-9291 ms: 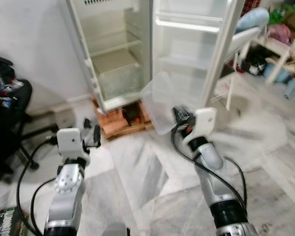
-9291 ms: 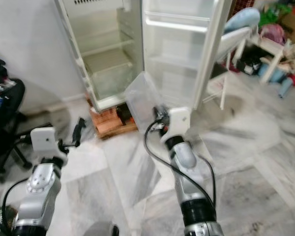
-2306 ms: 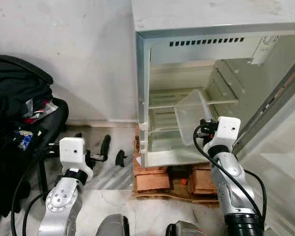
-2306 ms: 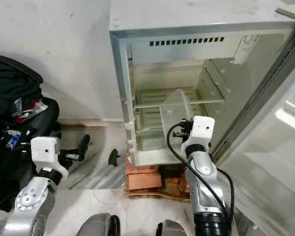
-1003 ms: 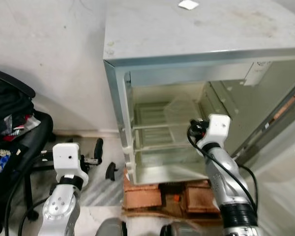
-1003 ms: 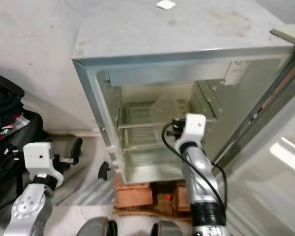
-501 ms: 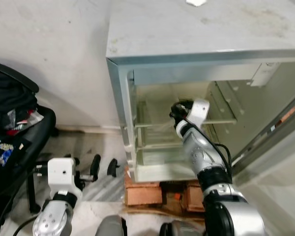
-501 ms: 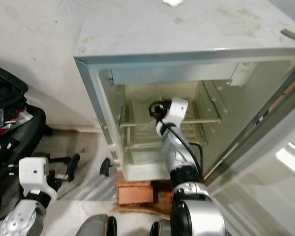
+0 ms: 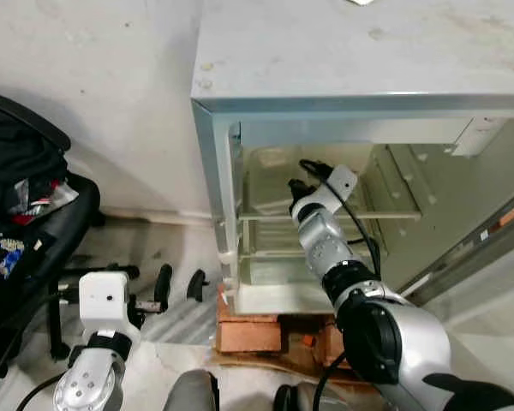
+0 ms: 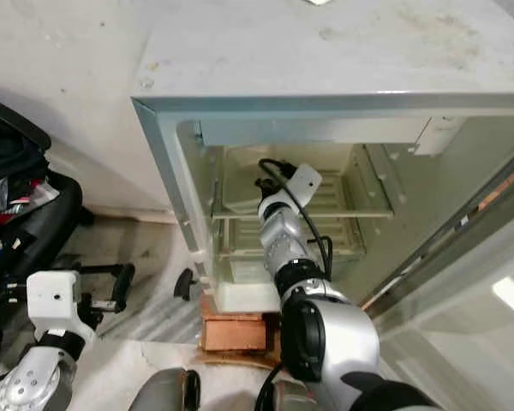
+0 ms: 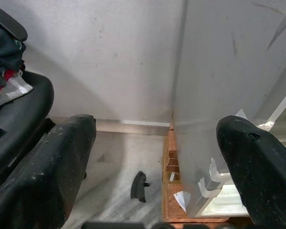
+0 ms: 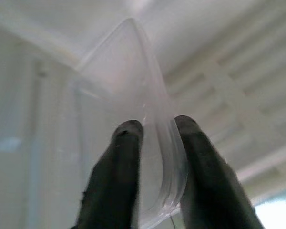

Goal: Restocking fridge

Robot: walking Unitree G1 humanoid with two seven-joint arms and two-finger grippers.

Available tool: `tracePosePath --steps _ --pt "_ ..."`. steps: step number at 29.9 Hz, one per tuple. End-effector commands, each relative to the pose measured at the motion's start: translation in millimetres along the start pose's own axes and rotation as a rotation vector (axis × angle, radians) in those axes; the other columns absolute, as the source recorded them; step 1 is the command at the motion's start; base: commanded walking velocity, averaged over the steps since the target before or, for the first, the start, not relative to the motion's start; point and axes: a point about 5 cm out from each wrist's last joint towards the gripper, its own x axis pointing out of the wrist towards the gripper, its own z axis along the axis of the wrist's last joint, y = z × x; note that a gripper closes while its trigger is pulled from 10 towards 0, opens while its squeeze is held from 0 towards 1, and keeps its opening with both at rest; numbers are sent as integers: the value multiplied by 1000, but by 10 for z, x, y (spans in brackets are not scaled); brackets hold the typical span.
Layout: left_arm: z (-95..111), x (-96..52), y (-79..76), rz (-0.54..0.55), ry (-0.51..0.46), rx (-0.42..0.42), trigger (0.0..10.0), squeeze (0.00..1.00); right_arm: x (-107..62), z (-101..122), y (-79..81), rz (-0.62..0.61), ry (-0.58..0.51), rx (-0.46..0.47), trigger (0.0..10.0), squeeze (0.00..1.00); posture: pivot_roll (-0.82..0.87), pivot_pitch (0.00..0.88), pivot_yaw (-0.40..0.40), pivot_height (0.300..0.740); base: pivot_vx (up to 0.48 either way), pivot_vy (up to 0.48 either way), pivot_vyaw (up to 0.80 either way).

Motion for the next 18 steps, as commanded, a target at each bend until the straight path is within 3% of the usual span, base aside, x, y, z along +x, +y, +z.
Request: tracePosePath --steps 1,4,5,12,16,18 --pt "-9 -23 -10 5 10 1 10000 0 -72 -317 212 17 107 62 10000 1000 337 168 -41 740 0 0 0" --pt "1 -14 -12 9 2 1 10000 0 -85 -371 229 21 132 88 10000 1000 341 173 -52 740 0 0 0" --pt "19 -2 -10 18 -8 2 10000 0 -94 -409 242 33 154 147 10000 1000 345 172 -54 740 0 0 0" --pt "23 28 -8 34 -18 -6 10000 0 -88 -373 384 172 176 311 10000 1000 319 149 -59 740 0 0 0" --pt "38 107 -35 30 -32 -15 10000 0 -66 -304 348 187 161 336 10000 1000 308 144 -53 740 0 0 0" --pt "77 162 -37 53 -52 -27 10000 0 -44 -244 218 167 135 292 10000 1000 314 137 -63 740 0 0 0"
